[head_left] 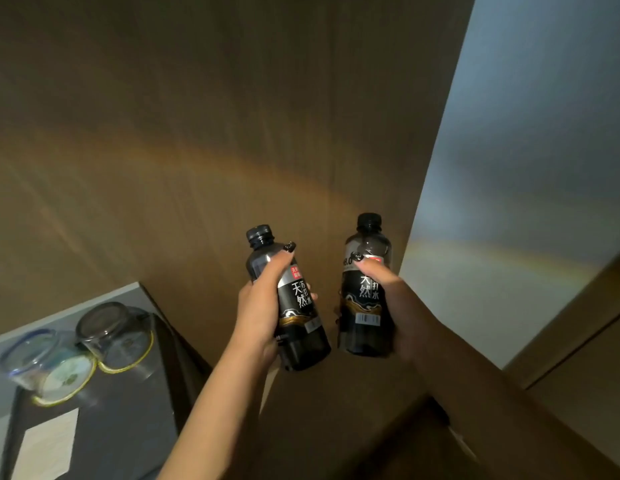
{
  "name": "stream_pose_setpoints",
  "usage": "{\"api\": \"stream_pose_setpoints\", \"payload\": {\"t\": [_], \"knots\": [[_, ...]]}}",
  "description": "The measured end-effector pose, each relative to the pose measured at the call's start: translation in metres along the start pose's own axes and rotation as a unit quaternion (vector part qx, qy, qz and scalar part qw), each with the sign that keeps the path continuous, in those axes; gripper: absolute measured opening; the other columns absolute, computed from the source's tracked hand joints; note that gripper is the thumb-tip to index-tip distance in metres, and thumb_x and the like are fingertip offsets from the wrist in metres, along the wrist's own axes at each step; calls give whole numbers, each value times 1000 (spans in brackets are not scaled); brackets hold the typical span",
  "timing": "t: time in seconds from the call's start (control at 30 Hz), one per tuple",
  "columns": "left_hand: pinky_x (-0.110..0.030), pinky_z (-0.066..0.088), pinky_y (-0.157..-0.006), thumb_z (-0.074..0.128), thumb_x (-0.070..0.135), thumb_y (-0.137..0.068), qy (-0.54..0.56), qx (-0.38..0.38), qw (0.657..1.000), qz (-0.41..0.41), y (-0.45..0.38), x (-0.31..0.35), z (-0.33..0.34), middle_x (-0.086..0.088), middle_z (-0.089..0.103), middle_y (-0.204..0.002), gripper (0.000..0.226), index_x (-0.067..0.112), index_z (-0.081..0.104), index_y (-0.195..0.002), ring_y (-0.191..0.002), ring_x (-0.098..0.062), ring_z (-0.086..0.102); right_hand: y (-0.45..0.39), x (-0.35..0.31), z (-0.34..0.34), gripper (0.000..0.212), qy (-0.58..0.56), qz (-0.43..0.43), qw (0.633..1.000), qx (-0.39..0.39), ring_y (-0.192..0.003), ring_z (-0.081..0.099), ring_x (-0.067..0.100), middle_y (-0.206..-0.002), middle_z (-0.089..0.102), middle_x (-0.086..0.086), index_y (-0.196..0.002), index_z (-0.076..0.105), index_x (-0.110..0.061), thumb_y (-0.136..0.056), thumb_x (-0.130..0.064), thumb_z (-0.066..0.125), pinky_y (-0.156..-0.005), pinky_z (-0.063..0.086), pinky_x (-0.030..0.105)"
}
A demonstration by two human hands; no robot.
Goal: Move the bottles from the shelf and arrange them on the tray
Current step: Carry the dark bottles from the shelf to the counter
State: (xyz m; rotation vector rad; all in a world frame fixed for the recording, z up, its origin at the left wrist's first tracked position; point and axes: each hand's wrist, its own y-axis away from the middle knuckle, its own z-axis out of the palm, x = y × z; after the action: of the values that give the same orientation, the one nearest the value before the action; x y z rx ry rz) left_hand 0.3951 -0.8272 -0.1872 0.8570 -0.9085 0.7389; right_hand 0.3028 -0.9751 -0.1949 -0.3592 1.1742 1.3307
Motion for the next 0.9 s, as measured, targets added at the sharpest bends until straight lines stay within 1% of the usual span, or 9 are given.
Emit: {"api": "stream_pose_setpoints", "payload": {"t": [0.07, 0.13, 0.2, 0.27, 0.33, 0.43, 0.53, 0.73, 0.9], "knots": [[-38, 54, -67, 78, 51, -52, -8, -19, 1000, 10, 11, 8, 0, -16, 68, -78, 66, 8, 63, -99, -68, -29, 68, 14, 0, 6, 63, -3, -18, 1000, 14, -79, 64, 31, -85, 67, 13, -110, 62, -8, -59, -39, 80, -86, 52, 48], [-36, 55, -65, 78, 50, -50, -19, -31, 999, 26, 24, 12, 1, -17, 68, -78, 65, 7, 64, -97, -66, -30, 68, 27, 0, 10, 53, -6, -38, 999, 12, -74, 63, 32, -80, 66, 13, -103, 63, -7, -61, -36, 76, -78, 53, 42], [-35, 55, -62, 78, 48, -51, -26, -40, 998, 39, 37, 14, 0, -19, 67, -77, 64, 5, 63, -97, -64, -30, 67, 33, 2, 11, 51, 34, -71, 997, 22, -77, 66, 34, -86, 67, 17, -105, 62, -8, -64, -34, 79, -75, 54, 41], [-32, 55, -59, 77, 49, -52, -35, -31, 998, 45, 51, 11, -3, -19, 68, -76, 64, 5, 63, -96, -64, -30, 67, 42, 8, 11, 51, 96, -105, 988, 53, -88, 69, 38, -99, 69, 20, -111, 61, -11, -69, -33, 79, -80, 55, 46], [-30, 55, -57, 76, 50, -51, -42, -13, 998, 47, 67, 5, -8, -18, 68, -75, 65, 5, 63, -96, -65, -30, 68, 52, 16, 10, 44, 128, -105, 984, 59, -88, 70, 34, -100, 70, 17, -111, 61, -16, -74, -32, 76, -76, 56, 43], [-29, 54, -56, 76, 50, -54, -34, 17, 998, 44, 98, -8, -17, -18, 68, -74, 62, 6, 62, -96, -64, -30, 68, 73, 28, 10, 34, 142, -84, 986, 32, -76, 69, 24, -92, 70, 11, -107, 63, -20, -77, -32, 74, -64, 56, 32], [-30, 55, -57, 75, 48, -58, -24, 51, 998, 30, 136, -22, -29, -19, 67, -74, 55, 6, 63, -92, -63, -30, 67, 97, 43, 13, 33, 140, -61, 988, -15, -65, 68, 19, -84, 68, 9, -107, 62, -16, -78, -29, 73, -55, 54, 28], [-36, 55, -63, 76, 47, -52, -5, 142, 989, 39, 218, -41, -62, -22, 67, -79, 73, -3, 65, -104, -63, -31, 65, 134, 86, 33, 35, 159, -18, 983, -94, -71, 67, 22, -84, 69, 8, -108, 62, -17, -77, -29, 73, -63, 53, 34], [-29, 53, -50, 74, 45, -58, 12, 202, 978, 55, 283, -47, -105, -20, 68, -73, 57, 2, 65, -95, -58, -28, 66, 167, 121, 66, 24, 170, 6, 974, -147, -67, 68, 20, -74, 71, 3, -103, 63, -18, -81, -26, 69, -65, 52, 35]]}}
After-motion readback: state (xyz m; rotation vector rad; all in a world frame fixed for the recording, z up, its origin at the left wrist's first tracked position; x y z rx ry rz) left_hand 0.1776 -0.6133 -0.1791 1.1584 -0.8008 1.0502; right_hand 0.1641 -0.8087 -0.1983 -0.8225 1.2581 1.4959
